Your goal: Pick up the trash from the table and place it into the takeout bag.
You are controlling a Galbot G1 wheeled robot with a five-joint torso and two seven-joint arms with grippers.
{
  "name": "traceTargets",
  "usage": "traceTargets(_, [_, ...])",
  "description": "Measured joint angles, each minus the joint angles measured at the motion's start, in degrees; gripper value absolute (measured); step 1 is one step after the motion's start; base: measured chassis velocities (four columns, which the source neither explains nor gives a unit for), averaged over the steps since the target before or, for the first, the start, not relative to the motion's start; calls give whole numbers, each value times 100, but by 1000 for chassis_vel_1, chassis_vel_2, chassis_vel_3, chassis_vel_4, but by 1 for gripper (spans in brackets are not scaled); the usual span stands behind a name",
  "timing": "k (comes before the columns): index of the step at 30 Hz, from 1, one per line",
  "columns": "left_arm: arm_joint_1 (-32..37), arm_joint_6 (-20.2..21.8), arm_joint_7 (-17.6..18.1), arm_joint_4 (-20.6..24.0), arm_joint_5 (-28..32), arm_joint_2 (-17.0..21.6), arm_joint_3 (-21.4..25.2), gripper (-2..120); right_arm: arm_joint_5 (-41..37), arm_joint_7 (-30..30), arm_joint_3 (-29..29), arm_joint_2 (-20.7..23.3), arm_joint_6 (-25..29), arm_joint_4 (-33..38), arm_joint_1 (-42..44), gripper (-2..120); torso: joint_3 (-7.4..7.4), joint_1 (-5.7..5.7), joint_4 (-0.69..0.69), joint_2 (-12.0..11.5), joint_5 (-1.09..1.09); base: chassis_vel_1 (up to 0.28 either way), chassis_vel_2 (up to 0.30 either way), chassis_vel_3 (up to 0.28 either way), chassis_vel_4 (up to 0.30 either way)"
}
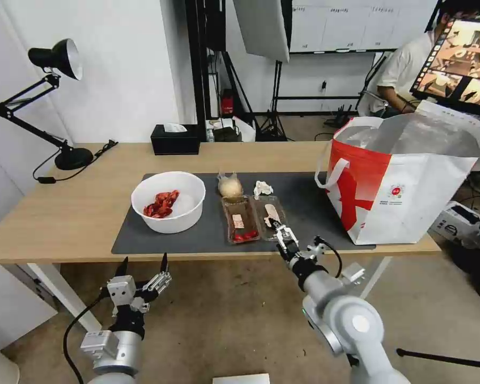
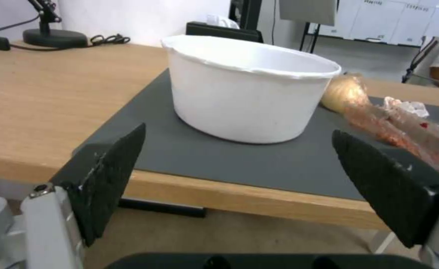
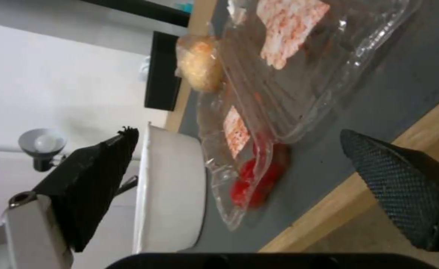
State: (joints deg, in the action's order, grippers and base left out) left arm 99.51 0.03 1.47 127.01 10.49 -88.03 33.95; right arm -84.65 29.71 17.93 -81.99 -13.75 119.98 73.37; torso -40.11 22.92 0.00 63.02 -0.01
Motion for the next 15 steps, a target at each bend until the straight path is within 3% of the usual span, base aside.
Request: traceTargets(15, [-62, -1, 0, -116, 10, 29, -5, 100, 0, 150, -94, -158, 6, -285, -275, 100, 0, 0, 0, 0, 0, 0, 0, 0, 0])
